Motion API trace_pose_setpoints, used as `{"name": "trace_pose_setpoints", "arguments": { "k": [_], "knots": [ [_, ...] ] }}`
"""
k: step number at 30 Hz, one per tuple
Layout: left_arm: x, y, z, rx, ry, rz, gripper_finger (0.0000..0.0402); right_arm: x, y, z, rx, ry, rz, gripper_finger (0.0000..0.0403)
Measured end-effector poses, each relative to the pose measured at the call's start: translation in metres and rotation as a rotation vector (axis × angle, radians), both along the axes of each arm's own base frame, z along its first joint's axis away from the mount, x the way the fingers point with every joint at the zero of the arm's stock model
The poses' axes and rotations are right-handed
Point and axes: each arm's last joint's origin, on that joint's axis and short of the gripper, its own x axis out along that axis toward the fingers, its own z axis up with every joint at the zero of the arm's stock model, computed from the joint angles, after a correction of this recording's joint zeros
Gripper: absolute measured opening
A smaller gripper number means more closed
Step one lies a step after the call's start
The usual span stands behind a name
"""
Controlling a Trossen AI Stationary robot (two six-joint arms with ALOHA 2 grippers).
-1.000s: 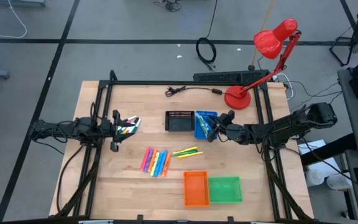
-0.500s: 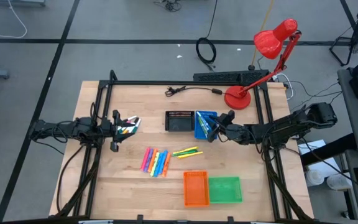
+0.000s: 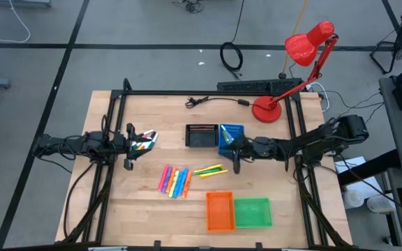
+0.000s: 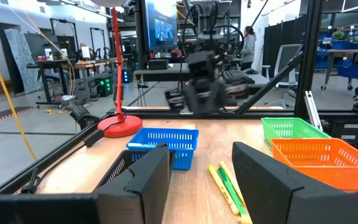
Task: Pick & Place Markers
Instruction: Put the yellow pen into the black bin
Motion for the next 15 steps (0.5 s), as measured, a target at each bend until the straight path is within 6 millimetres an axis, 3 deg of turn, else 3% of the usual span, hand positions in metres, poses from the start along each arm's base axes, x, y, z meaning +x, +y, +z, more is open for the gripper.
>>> {"name": "trace_pose_setpoints", "arguments": {
  "k": [5, 10, 15],
  "knots": [
    [0.000, 0.000, 0.000, 0.000, 0.000, 0.000, 0.0182, -0.001, 0.014, 0.008, -0.030, -0.072, 0.221, 0.0094],
    [0.000, 0.000, 0.000, 0.000, 0.000, 0.000, 0.0182, 0.000, 0.023, 0.005, -0.173, -0.065, 0.140, 0.0095],
    [0.000, 0.000, 0.000, 0.000, 0.000, 0.000, 0.0182, 0.001, 0.029, -0.004, -0.186, -0.026, 0.178, 0.0105]
  ]
}}
